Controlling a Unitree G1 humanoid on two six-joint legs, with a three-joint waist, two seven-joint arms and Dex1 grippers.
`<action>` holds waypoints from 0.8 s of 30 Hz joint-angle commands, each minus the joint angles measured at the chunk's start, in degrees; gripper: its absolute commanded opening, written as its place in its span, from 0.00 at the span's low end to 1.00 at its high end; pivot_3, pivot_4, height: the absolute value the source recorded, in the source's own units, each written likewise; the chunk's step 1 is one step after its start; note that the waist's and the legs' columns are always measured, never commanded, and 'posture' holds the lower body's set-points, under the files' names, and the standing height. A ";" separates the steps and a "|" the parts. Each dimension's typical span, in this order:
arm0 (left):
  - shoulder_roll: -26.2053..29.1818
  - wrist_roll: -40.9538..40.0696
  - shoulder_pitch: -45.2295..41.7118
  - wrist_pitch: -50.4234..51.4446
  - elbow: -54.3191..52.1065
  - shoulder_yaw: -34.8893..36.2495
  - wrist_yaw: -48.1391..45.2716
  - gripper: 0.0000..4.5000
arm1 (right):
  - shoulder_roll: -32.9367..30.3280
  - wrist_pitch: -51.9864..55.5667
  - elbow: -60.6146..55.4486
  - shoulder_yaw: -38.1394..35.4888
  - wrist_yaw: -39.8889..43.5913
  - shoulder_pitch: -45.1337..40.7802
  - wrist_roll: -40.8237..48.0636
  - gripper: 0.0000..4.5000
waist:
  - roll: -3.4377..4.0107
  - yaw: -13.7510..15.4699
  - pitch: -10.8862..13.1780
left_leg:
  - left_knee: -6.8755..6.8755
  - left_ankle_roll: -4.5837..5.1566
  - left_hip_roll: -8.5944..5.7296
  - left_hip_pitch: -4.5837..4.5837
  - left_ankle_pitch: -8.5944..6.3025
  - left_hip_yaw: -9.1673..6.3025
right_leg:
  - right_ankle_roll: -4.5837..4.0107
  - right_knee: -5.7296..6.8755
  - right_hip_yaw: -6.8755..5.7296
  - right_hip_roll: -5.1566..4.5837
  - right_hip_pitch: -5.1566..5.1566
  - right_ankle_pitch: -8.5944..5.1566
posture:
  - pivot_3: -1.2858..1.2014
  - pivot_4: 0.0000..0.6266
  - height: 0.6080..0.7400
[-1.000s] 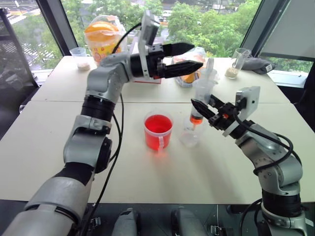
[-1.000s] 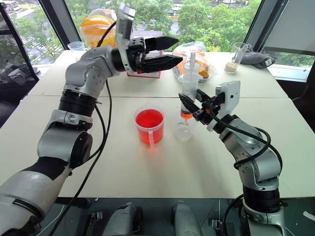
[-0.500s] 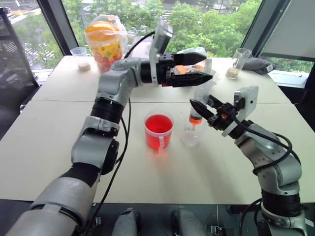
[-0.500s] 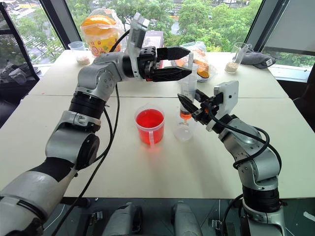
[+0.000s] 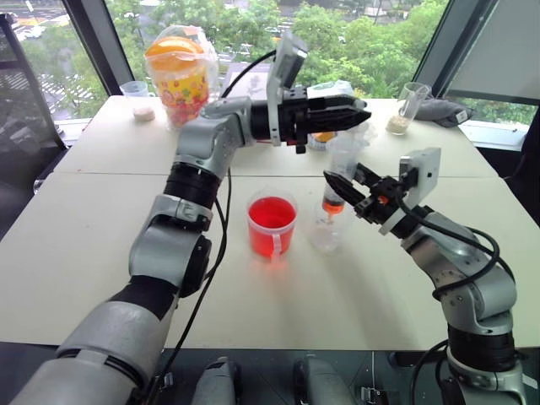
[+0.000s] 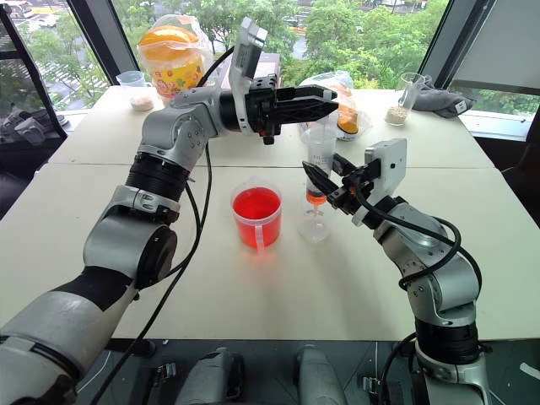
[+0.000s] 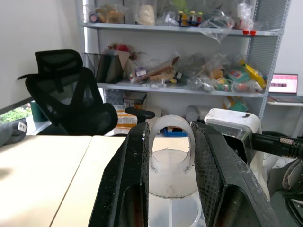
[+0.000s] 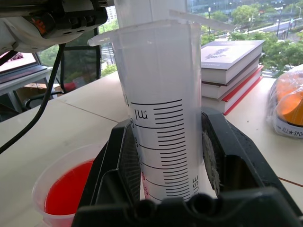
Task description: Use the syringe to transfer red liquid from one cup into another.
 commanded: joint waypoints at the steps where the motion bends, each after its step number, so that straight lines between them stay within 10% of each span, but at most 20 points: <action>1: -0.45 1.34 0.70 -0.47 -2.53 -1.99 -1.81 0.17 | -0.78 -0.42 -3.14 -0.86 -0.30 -1.70 0.55 0.32 | 0.00 -0.03 0.00 | 0.00 0.00 0.00 0.00 0.00 0.00 | 0.00 0.00 0.00 0.00 0.00 0.00 | 0.52 0.24 1.00; 24: -2.23 6.29 10.83 -1.05 -6.30 -6.66 0.04 0.17 | -4.68 2.64 -1.99 -7.32 -1.90 -10.38 5.33 0.32 | 0.00 0.03 0.00 | 0.01 0.00 0.00 -0.01 0.00 0.00 | 0.00 0.01 0.00 -0.01 0.00 0.00 | 0.52 0.24 1.00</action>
